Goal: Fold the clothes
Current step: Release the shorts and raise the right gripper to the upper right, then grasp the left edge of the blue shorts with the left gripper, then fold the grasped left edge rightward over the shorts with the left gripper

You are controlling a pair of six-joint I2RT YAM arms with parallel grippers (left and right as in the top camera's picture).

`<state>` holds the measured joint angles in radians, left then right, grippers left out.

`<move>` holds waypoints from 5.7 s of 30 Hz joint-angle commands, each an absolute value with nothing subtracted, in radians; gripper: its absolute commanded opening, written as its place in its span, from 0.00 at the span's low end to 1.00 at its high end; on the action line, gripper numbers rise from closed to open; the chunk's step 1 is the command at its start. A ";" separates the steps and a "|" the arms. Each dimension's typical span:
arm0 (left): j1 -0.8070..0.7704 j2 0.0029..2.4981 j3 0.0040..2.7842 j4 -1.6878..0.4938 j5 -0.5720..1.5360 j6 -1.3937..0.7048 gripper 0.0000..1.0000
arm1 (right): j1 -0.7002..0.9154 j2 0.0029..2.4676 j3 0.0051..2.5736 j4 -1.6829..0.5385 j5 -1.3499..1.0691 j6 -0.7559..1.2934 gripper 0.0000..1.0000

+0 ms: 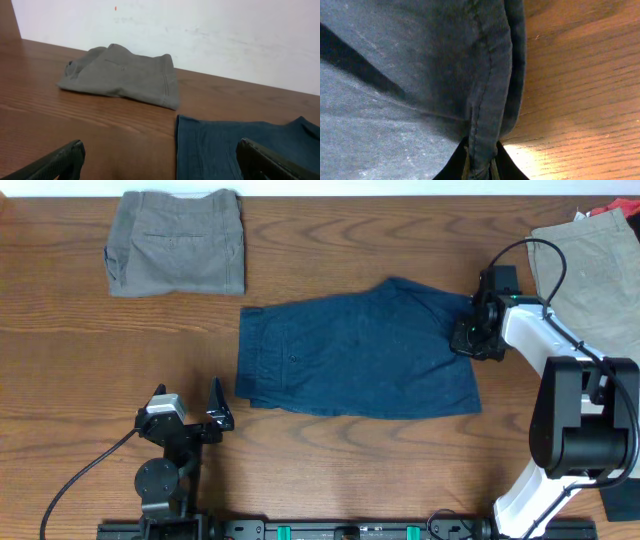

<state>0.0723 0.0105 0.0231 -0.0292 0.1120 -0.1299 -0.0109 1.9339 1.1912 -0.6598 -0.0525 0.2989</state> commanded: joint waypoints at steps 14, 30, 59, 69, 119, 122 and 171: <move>0.077 0.004 0.004 -0.059 0.119 -0.124 0.98 | -0.060 1.967 1.290 -0.816 0.049 0.273 0.99; 0.078 0.004 0.004 -0.059 0.119 -0.124 0.98 | -0.191 1.967 1.624 -0.783 0.105 0.291 0.99; 0.077 0.004 0.004 -0.020 0.280 -0.315 0.98 | -0.254 1.967 1.623 -0.749 0.105 0.291 0.99; 0.077 0.005 0.017 0.038 0.595 -0.592 0.98 | -0.254 1.967 1.623 -0.749 0.105 0.291 0.99; 0.088 1.910 1.103 -0.648 0.648 0.059 0.98 | -0.254 1.967 1.623 -0.749 0.105 0.291 0.99; 0.078 1.937 1.102 -0.654 0.648 0.059 0.98 | -0.254 1.967 1.623 -0.749 0.105 0.291 0.99; -0.157 1.743 1.796 -1.443 0.115 -0.195 0.06 | -0.254 1.967 1.623 -0.749 0.105 0.291 0.99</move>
